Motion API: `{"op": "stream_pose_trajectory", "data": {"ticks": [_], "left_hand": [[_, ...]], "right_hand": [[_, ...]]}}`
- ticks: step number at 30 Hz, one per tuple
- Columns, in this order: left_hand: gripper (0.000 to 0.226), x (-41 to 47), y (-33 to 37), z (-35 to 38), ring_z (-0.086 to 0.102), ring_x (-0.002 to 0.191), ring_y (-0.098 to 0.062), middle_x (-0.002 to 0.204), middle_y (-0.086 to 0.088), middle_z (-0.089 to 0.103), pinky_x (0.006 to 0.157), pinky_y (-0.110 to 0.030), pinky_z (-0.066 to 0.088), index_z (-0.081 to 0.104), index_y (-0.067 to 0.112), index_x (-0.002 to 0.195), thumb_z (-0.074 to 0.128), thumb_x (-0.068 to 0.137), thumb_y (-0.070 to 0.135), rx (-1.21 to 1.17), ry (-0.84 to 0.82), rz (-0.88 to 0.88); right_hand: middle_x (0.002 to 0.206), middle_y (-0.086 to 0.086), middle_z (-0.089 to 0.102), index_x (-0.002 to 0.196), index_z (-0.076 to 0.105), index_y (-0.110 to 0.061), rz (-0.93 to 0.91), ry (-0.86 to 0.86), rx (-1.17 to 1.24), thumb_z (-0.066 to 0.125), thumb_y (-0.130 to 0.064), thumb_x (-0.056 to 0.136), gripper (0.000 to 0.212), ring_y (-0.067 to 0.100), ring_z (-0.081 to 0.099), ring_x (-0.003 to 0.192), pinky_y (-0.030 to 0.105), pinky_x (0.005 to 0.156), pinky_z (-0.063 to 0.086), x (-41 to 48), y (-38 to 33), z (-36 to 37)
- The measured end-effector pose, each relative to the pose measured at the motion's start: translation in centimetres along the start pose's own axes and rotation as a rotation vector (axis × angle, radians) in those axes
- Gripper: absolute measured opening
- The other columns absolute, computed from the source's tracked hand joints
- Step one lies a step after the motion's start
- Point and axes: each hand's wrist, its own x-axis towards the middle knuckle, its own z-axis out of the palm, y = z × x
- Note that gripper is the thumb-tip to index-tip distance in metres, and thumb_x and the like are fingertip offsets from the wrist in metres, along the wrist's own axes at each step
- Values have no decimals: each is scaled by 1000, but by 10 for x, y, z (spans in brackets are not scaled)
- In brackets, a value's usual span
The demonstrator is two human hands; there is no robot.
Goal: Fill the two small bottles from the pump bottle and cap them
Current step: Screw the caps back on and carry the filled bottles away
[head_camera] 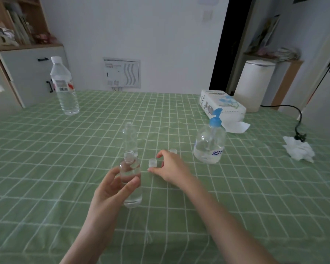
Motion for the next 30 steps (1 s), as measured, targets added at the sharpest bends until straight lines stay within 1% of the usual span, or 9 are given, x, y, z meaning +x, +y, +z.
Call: {"op": "stream_pose_trajectory", "data": {"ticks": [3,5,7,9,13,21,23,26,30], "left_hand": [[39,2,-1,-2,69,95,-21,100,-9,74,93,-39,46,70,26,100,73,61,30,8,-13,1],[40,3,-2,-4,69,94,-21,99,-8,74,94,-41,46,70,27,100,73,60,31,21,-13,-1],[41,4,-3,-5,69,95,-21,99,-7,74,95,-43,46,70,29,100,73,60,33,33,-9,2],[41,5,-3,-6,68,97,-23,99,-6,73,96,-44,45,70,31,101,73,60,36,47,-14,12],[35,1,-5,-5,65,99,-31,99,-4,73,87,-37,49,71,35,96,72,62,37,70,-34,27],[37,-16,-3,1,65,93,-26,97,-2,74,67,-17,53,70,42,98,70,60,41,143,-118,33],[38,-19,-2,2,66,89,-24,93,-2,74,68,-14,52,70,43,96,71,59,41,147,-140,35],[38,-21,-3,6,64,76,-16,89,-2,73,69,-10,50,71,39,97,73,59,40,145,-173,30],[33,-22,-5,8,61,73,-7,89,-1,73,69,-15,51,71,37,97,74,64,35,164,-200,13]], "right_hand": [[94,-4,60,121,59,-15,-20,48,-25,67,-43,87,45,7,50,68,21,55,37,0,-4,2],[89,-5,58,115,61,-14,-43,54,-10,66,-41,89,38,7,51,65,19,52,37,-3,-6,1],[97,-2,65,113,62,-13,-73,33,85,66,-38,89,34,10,58,78,21,66,49,-8,-6,-3],[103,-1,67,110,63,-13,-113,8,251,67,-33,90,29,10,62,88,18,76,50,-16,-7,-11],[96,-11,68,102,61,-20,-199,-43,416,67,-23,90,14,1,65,86,9,75,50,-43,-11,-30],[93,-5,72,100,66,-23,-282,-69,407,73,-19,86,16,7,67,84,21,83,55,-82,-16,-60],[93,-4,73,101,67,-21,-285,-74,372,73,-20,86,17,8,67,85,25,84,55,-87,-15,-63],[98,-8,73,105,67,-21,-293,-82,337,72,-21,87,18,4,68,90,23,88,54,-91,-13,-66],[107,-13,71,121,66,-21,-321,-93,311,67,-20,91,31,-2,65,97,16,93,50,-94,-12,-74]]}}
